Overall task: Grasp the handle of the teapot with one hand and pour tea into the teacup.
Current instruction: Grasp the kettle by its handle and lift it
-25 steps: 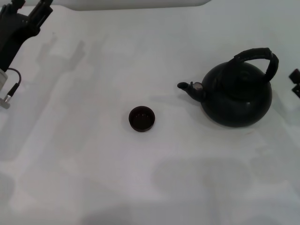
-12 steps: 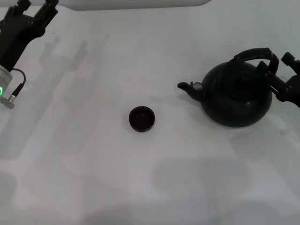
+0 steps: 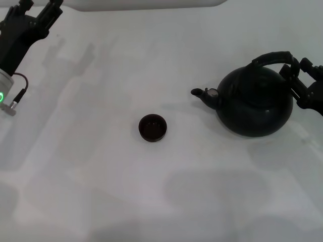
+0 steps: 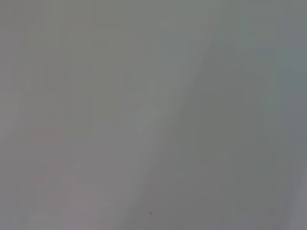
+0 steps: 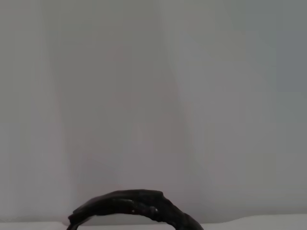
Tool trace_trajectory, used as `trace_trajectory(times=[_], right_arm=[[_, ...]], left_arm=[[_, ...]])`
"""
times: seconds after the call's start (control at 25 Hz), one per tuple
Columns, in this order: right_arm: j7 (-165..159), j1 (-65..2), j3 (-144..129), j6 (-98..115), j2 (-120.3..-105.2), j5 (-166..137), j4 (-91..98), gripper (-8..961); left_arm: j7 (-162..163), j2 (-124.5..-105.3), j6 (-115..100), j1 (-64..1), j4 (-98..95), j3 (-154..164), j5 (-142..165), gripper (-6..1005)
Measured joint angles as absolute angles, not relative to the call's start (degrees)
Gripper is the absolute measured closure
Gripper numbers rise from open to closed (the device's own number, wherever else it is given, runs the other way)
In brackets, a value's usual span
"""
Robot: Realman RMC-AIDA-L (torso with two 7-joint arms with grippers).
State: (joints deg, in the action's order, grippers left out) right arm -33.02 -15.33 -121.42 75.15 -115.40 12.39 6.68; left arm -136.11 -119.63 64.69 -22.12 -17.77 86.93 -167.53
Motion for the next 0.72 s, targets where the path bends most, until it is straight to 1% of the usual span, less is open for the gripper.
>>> trace_trajectory(times=[0.16, 0.36, 0.52, 0.68, 0.72], right_arm=[[-33.14, -15.29, -121.48, 75.39, -115.43, 12.37, 6.74, 248], [-33.18, -15.08, -121.48, 75.65, -115.43, 12.37, 6.82, 445], [-32.82, -15.14, -121.79, 76.82, -115.46, 12.19, 6.85, 696], [-32.73, -15.24, -121.86, 78.07, -115.39, 11.75, 6.85, 776], [-32.72, -15.27, -121.87, 78.62, -115.34, 11.68, 6.85, 777]], left_arm=[[-136.13, -119.70, 64.69, -22.30, -17.68, 86.93, -167.65, 113], [-136.14, -119.70, 64.69, -22.42, -17.58, 86.92, -167.69, 114], [-136.16, -119.67, 64.56, -22.43, -17.55, 86.87, -167.70, 114], [-136.24, -119.75, 64.22, -22.51, -17.48, 86.89, -167.70, 114], [-136.24, -119.75, 64.22, -22.51, -17.48, 86.90, -167.70, 114]])
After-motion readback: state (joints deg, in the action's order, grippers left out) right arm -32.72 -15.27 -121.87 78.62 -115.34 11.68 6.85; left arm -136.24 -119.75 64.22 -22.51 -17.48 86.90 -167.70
